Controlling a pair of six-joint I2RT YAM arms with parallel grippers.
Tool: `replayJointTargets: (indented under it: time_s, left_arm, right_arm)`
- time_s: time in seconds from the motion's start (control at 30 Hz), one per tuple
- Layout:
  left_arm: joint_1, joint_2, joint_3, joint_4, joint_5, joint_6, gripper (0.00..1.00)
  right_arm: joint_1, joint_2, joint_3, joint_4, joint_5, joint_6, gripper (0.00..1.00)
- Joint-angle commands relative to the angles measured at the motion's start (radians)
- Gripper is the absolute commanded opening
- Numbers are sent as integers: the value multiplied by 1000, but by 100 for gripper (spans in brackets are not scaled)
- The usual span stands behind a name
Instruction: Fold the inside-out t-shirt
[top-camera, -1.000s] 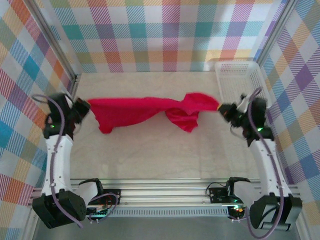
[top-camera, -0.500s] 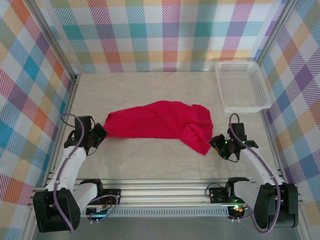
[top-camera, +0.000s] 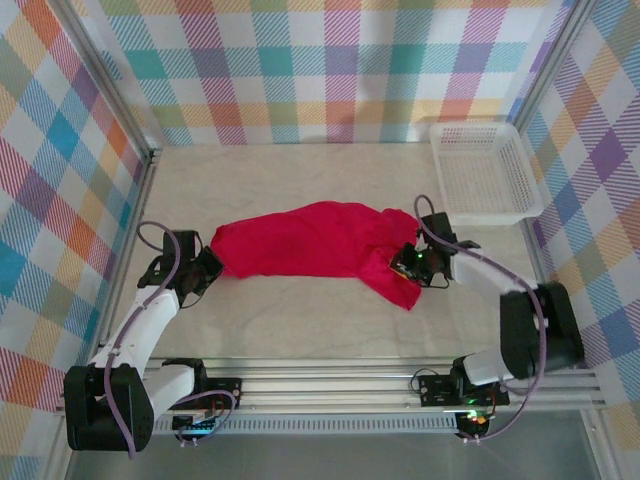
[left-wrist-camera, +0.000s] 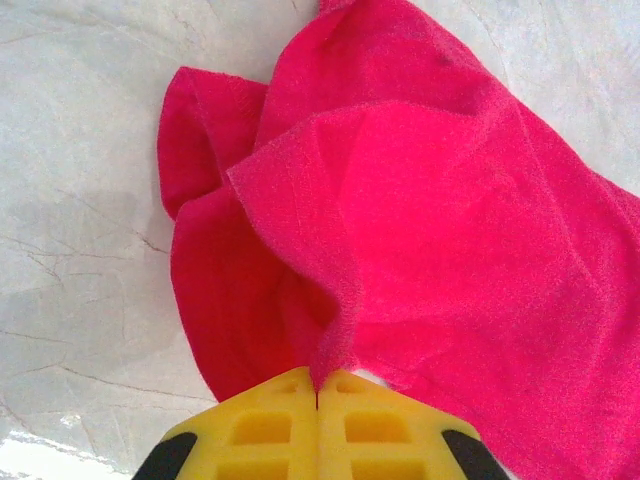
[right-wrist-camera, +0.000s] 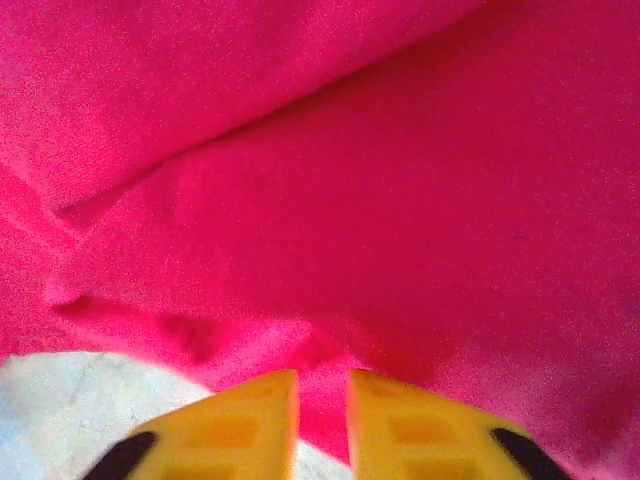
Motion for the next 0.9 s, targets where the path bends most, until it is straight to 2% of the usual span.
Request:
replayJointTargets:
  time_s: [0.0, 0.17, 0.33, 0.53, 0.7, 0.87]
  left_arm:
    - [-13, 5, 36, 9, -7, 16, 0]
    - [-12, 7, 33, 4, -6, 25, 0]
    - [-12, 6, 36, 6, -6, 25, 0]
    - [-12, 2, 39, 3, -8, 27, 0]
    - [-13, 4, 42, 0, -7, 34, 0]
    - [-12, 1, 42, -2, -8, 35, 0]
  right_arm:
    - [14, 71, 50, 47, 8, -68, 32]
    - [21, 129, 70, 82, -17, -79, 47]
    - [67, 126, 68, 107, -49, -32, 47]
    - [108, 64, 24, 106, -18, 9, 46]
    - [114, 36, 4, 105, -23, 1, 44]
    - [117, 59, -3, 112, -18, -38, 46]
